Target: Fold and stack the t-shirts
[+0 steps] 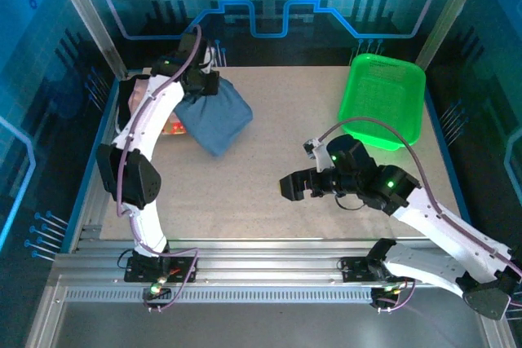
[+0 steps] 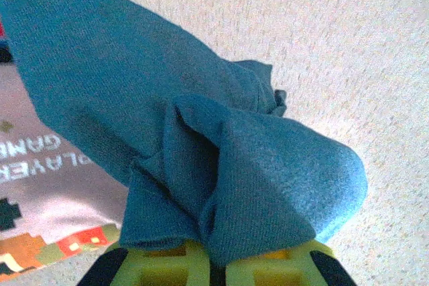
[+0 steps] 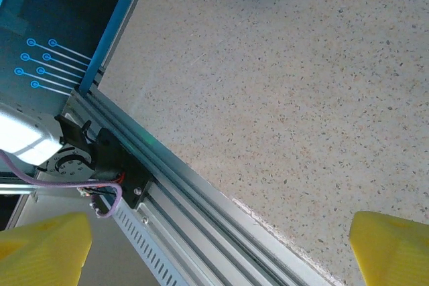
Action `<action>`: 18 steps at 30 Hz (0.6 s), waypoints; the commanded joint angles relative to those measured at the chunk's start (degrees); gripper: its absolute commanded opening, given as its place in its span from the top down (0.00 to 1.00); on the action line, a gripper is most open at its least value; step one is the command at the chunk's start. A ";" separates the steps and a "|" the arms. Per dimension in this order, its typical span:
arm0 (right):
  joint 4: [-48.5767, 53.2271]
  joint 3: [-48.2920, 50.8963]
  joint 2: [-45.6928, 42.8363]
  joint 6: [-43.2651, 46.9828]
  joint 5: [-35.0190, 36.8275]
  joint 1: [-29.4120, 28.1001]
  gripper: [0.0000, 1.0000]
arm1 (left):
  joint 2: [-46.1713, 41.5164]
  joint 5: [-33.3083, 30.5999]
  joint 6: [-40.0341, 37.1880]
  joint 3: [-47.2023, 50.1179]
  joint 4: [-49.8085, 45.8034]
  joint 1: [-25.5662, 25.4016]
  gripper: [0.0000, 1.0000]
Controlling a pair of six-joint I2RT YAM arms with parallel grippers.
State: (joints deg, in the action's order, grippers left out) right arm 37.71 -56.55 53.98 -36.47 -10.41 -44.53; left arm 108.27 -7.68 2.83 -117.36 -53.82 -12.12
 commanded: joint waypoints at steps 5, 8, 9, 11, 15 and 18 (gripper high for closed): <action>1.84 0.13 0.30 0.07 0.98 0.92 0.00 | 2.59 -0.27 -3.77 -12.85 -6.48 2.11 1.00; 2.13 0.04 0.56 0.43 0.44 1.29 0.00 | 3.12 0.36 -4.27 -14.37 -6.91 3.47 1.00; 2.34 -0.04 0.65 0.56 0.33 1.46 0.00 | 3.02 1.00 -3.92 -14.39 -6.75 4.24 1.00; 2.63 -0.26 0.94 0.87 -0.11 2.09 0.00 | 2.91 1.57 -3.56 -14.54 -6.56 5.72 1.00; 2.97 -0.91 1.94 1.55 -0.97 3.01 0.00 | 3.14 2.96 -2.87 -15.08 -5.99 8.43 1.00; 2.98 -1.33 2.82 2.08 -1.67 3.47 0.00 | 3.74 4.82 -1.67 -15.30 -5.49 10.79 1.00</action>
State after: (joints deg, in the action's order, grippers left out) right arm 39.62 -56.58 56.14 -35.70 -10.81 -41.91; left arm 111.57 -5.63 0.05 -130.04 -59.79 -3.11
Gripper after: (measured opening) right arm 0.997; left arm 0.079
